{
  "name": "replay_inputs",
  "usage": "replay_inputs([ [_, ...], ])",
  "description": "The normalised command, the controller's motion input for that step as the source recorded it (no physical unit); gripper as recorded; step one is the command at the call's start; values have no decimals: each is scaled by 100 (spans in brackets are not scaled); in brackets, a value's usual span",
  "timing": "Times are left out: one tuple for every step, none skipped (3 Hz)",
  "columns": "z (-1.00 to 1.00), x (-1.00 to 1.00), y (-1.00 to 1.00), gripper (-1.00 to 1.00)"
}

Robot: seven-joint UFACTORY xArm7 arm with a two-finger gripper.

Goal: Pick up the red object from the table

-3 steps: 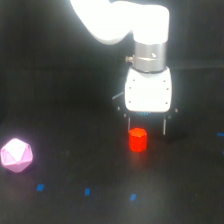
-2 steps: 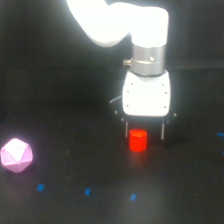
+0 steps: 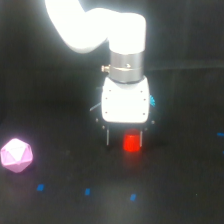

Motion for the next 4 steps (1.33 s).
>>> replay_inputs([
  [27, 46, 15, -99],
  [100, -19, 8, -100],
  [100, 65, 23, -100],
  [100, 69, 26, -96],
])
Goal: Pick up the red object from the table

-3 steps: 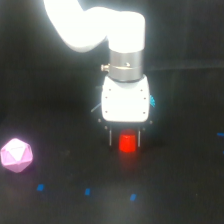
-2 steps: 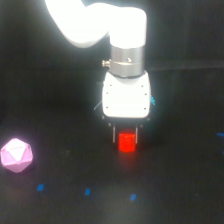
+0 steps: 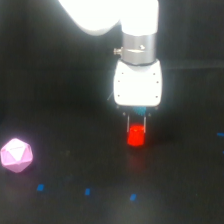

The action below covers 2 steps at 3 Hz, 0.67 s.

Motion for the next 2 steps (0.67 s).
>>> replay_inputs([
  [100, 98, 10, -30],
  [94, 60, 36, -89],
])
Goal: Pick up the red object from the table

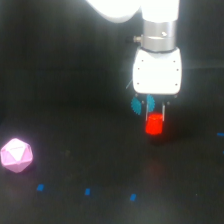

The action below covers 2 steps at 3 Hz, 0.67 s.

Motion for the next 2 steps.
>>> replay_inputs([
  [100, 33, 43, -100],
  [97, 34, 42, -98],
])
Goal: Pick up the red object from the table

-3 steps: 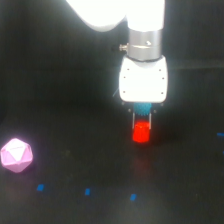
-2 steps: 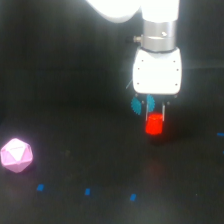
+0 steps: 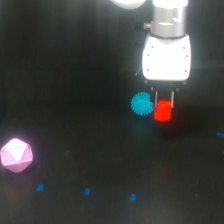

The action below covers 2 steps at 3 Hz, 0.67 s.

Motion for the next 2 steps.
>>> replay_inputs([
  [57, 55, 23, -100],
  [82, 22, 10, -100],
])
